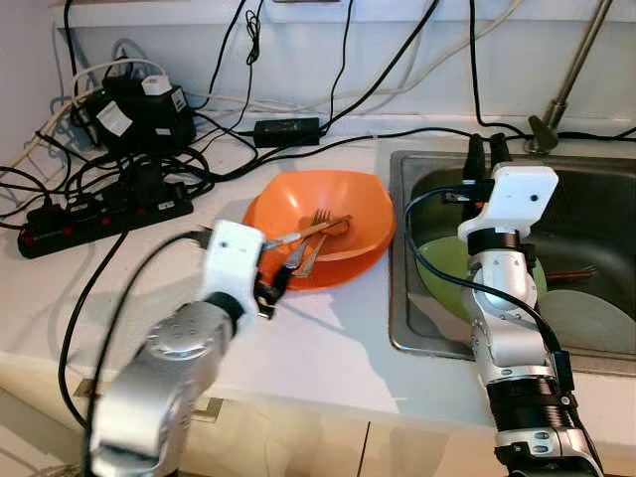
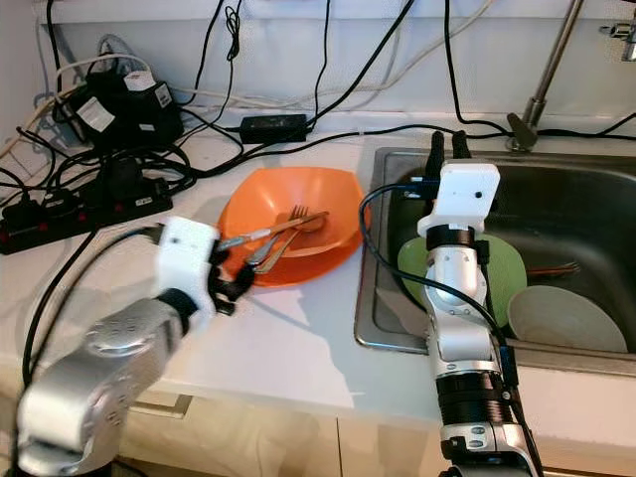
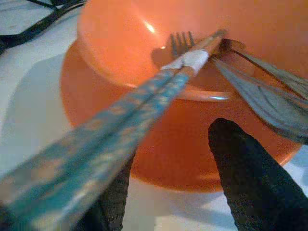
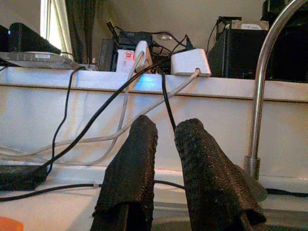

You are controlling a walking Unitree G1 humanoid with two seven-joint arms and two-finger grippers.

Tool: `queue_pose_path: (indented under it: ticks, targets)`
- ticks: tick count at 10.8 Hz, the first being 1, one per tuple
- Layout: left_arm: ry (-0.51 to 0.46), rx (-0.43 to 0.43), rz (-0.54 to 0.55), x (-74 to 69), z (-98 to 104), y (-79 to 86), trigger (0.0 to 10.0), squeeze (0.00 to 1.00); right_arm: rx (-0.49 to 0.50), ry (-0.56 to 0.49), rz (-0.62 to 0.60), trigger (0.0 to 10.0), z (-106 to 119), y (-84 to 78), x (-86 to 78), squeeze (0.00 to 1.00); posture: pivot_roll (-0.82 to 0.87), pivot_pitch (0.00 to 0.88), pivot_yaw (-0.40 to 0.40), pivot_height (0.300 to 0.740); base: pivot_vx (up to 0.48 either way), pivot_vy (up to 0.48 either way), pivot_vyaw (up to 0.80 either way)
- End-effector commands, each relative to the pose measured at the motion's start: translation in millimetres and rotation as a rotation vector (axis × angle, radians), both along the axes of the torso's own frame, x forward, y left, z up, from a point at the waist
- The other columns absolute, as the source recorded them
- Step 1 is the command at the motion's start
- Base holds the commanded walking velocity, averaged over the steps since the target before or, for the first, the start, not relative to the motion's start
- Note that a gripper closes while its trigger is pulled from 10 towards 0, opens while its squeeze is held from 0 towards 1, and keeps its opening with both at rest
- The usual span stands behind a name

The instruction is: Kitchen organization

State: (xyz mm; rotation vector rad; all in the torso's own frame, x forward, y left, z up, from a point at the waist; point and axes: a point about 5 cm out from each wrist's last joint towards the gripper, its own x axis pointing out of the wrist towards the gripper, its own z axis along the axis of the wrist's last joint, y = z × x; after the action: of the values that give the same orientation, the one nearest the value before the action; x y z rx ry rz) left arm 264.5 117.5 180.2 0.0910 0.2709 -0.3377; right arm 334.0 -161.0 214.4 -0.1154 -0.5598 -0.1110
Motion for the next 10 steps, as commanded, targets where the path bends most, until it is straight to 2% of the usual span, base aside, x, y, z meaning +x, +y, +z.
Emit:
queue_pose_path:
  ticks: [1,5,10]
  targets:
    - [-0.019,-0.001,-0.017,3.8,3,-2.8,10.0,0.0,0.006,-0.011,-0.004,10.0,2,-0.4,-2.0,0.0,0.08,0.019,0.103,0.74,0.0,0.0,0.0]
    - [-0.01,-0.029,-0.099,16.6,-2,-19.5,10.0,0.0,0.007,-0.007,-0.012,10.0,0,-2.1,-3.5,0.0,0.07,0.032,0.109,0.74,0.0,0.0,0.0]
    - [0.068,-0.001,-0.14,21.3,-10,-23.7,10.0,0.0,0.013,-0.003,-0.025,10.0,-1,-3.4,-5.3,0.0,0.07,0.039,0.121,0.74,0.0,0.0,0.0]
